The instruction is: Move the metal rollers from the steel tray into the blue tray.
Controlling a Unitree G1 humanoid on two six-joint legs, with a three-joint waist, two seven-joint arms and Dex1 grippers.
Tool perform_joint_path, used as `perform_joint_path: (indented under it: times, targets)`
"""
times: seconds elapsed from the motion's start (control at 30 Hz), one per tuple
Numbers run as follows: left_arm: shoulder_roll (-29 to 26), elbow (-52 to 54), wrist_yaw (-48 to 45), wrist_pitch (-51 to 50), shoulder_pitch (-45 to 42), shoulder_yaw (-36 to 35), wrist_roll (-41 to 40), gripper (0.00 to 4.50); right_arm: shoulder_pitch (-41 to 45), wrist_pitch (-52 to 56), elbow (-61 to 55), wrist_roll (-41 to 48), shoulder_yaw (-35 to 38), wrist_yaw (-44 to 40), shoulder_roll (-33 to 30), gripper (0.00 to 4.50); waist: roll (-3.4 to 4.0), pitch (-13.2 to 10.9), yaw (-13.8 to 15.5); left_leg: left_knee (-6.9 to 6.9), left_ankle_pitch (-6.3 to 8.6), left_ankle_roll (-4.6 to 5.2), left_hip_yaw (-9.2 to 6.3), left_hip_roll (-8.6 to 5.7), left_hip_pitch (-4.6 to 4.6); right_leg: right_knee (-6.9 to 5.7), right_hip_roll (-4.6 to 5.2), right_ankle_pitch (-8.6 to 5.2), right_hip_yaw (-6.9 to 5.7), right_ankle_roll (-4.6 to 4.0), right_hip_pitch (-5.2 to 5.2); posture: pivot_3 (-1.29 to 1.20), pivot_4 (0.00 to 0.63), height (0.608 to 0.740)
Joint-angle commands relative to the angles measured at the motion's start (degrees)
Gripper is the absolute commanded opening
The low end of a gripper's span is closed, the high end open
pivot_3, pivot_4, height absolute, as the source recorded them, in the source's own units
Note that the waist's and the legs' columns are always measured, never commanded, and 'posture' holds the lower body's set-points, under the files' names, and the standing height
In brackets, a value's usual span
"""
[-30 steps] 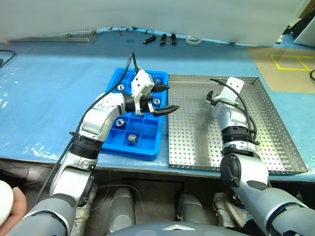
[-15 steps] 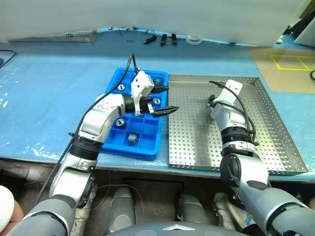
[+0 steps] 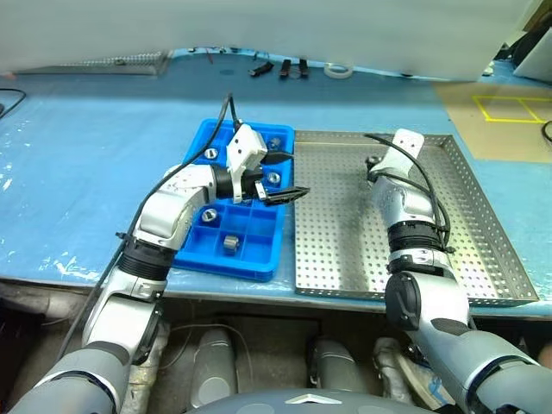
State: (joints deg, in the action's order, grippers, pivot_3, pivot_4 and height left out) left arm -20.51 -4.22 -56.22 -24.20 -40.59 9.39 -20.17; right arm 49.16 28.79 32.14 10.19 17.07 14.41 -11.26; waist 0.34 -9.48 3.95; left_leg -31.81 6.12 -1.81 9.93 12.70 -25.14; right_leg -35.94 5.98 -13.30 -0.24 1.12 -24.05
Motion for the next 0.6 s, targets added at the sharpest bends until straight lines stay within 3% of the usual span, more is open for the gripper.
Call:
perform_joint_path:
  times: [0.03, 0.3, 0.43, 0.6]
  targets:
    - [-2.1, 3.3, -0.6, -1.8, 0.8, -1.5, -1.1, 4.5, -0.8, 2.6, -8.1, -0.1, -2.6, -5.1, -2.3, 1.64, 0.0, 0.0, 0.0, 0.0, 0.0, 0.0, 0.0, 0.0, 0.0, 0.0, 0.0, 0.0, 0.0, 0.0, 0.0, -0.07, 0.15, 0.74]
    - [-8.6, 8.5, 0.7, -6.5, 6.2, -6.4, -3.3, 4.5, -2.1, 10.7, -20.2, 5.5, -9.9, -26.8, -6.5, 1.64, 0.0, 0.0, 0.2, 0.02, 0.01, 0.01, 0.0, 0.04, 0.01, 0.05, -0.01, 0.0, -0.16, 0.01, 0.01, 0.06, 0.15, 0.74]
    - [-12.3, 15.2, 1.6, -10.0, 11.5, -9.1, -5.4, 4.5, -4.5, 14.9, -26.8, 10.1, -15.6, -41.7, -9.6, 1.64, 0.0, 0.0, 1.1, 0.11, 0.02, 0.02, -0.01, 0.05, 0.0, 0.13, 0.0, -0.01, -0.23, -0.01, 0.01, 0.13, 0.15, 0.74]
    - [-16.6, 25.1, 3.7, -15.4, 19.6, -13.9, -9.6, 4.5, -11.5, 18.9, -39.2, 18.4, -23.9, -64.3, -18.6, 1.64, 0.01, 0.0, 3.8, 0.25, 0.05, 0.05, -0.04, 0.08, -0.04, 0.2, 0.04, -0.13, -0.39, -0.21, 0.05, 0.24, 0.15, 0.74]
